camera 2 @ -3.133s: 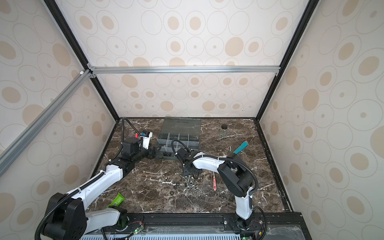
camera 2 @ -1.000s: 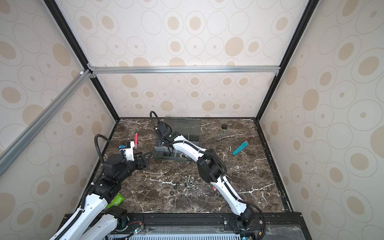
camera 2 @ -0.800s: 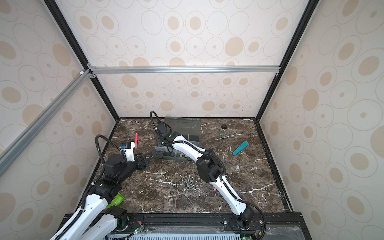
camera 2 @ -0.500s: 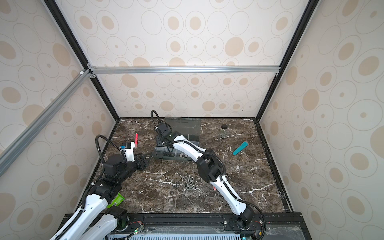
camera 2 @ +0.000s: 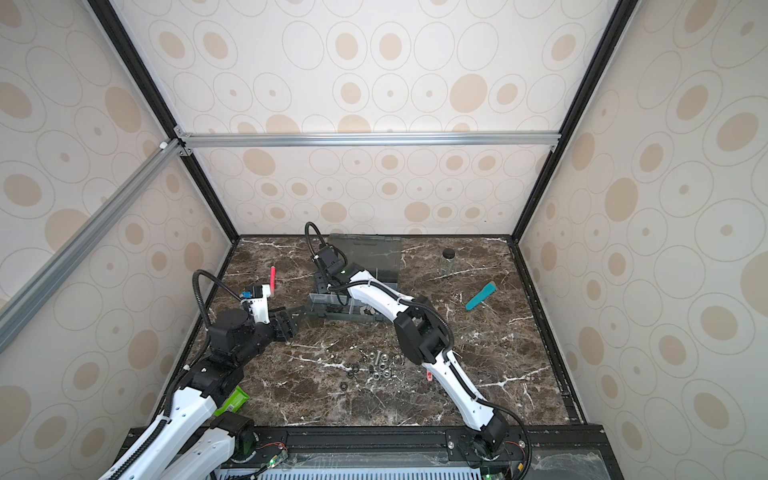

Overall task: Sort the screws and nuts into containers
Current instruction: 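Carry the silver bolt with the right gripper into the silver-bolt compartment, release, then withdraw the right gripper from the box while the left gripper reaches to the pile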

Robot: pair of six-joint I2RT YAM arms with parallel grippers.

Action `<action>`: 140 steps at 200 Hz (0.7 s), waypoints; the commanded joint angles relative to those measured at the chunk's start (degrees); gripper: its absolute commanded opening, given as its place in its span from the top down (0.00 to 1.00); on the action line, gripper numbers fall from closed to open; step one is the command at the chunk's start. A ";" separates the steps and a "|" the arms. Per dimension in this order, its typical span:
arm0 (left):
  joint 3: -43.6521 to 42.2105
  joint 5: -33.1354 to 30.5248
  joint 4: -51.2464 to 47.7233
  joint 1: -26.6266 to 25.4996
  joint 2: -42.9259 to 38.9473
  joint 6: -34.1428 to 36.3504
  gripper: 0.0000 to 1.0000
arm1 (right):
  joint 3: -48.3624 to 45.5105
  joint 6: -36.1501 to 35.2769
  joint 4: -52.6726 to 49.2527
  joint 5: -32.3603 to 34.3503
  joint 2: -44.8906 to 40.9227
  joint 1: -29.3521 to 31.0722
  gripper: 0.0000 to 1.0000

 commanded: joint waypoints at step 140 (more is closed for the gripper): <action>1.57 2.60 2.57 -1.78 5.46 -0.21 0.36 | -42.94 -2.28 9.75 6.47 -36.55 -2.24 0.36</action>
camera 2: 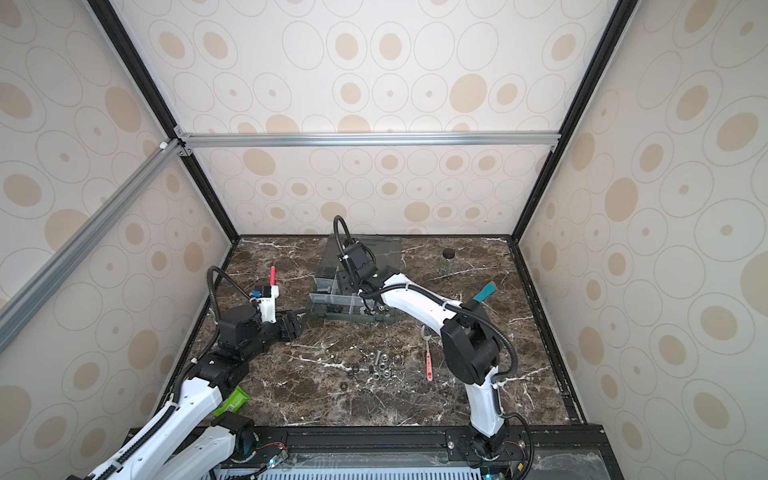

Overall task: Sort the screws and nuts into containers
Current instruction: 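Withdraw the right gripper from the box while the left gripper reaches to the pile, then lower the left gripper and close it on a silver hex bolt in the pile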

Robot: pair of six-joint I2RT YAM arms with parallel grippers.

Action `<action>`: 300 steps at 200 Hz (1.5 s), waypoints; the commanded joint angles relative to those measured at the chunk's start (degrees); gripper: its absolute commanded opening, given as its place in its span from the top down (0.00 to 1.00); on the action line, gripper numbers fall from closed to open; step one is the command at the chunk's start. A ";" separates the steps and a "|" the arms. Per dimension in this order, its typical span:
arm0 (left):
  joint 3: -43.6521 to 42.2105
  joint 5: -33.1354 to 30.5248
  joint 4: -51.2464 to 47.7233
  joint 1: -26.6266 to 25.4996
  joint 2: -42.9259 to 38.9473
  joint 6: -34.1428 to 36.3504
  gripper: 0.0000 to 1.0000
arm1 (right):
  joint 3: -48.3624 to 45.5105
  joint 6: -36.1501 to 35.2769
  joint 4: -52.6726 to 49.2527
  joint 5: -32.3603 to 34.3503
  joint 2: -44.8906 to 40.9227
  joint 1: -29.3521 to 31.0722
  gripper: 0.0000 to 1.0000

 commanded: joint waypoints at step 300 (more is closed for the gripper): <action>18.16 -7.75 3.25 -35.78 43.64 3.26 0.58 | -55.01 23.27 -7.23 19.29 -49.53 -1.43 0.36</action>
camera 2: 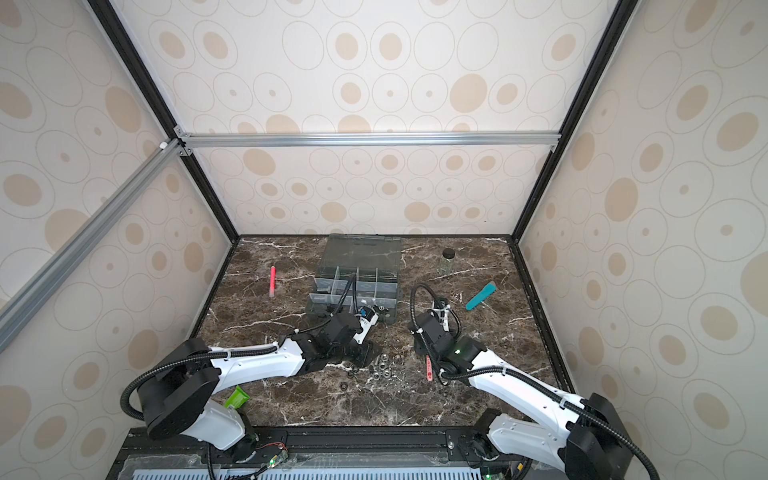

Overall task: Sort the screws and nuts into containers
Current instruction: 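Lower the left gripper and close it on a silver hex bolt in the pile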

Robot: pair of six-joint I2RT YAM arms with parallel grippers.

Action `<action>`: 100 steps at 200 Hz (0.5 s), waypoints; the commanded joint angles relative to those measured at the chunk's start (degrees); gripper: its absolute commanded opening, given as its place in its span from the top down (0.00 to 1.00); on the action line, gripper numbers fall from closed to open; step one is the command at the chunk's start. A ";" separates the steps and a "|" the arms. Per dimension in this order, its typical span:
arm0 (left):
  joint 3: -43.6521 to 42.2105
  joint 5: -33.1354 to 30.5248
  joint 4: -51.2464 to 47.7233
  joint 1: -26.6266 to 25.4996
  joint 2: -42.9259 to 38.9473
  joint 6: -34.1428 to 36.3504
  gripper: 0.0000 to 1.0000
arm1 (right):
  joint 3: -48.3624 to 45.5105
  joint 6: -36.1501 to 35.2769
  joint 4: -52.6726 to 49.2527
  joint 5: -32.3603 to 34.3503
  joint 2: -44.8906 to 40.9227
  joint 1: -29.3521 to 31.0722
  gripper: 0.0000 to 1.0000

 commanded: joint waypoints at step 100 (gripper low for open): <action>5.16 -3.64 -4.69 -3.20 6.71 4.20 0.64 | 0.12 1.72 -0.43 1.66 2.50 -0.29 0.36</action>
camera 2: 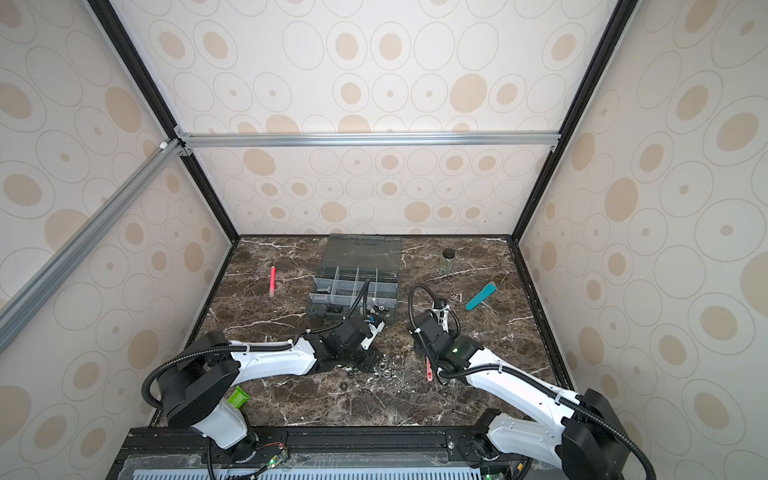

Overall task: Sort the screws and nuts into containers
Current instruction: 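Lower the left gripper and close it on a silver hex bolt in the pile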

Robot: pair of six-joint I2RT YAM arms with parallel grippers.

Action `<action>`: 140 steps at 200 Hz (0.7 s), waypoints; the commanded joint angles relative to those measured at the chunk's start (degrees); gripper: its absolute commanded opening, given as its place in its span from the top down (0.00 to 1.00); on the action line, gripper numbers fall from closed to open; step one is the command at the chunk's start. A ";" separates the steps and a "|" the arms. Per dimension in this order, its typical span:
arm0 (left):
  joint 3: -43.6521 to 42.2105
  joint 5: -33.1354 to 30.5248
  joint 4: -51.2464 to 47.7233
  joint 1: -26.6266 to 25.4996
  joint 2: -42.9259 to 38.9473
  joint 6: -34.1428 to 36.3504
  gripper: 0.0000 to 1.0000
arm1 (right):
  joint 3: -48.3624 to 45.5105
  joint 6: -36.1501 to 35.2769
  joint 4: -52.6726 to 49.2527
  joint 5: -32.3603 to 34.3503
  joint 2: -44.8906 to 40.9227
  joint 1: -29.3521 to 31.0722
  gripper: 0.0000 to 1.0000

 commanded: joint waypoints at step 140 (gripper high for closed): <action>5.47 -11.79 -6.19 -1.14 5.21 3.07 0.75 | 0.46 1.42 -1.14 0.76 0.73 -0.28 0.36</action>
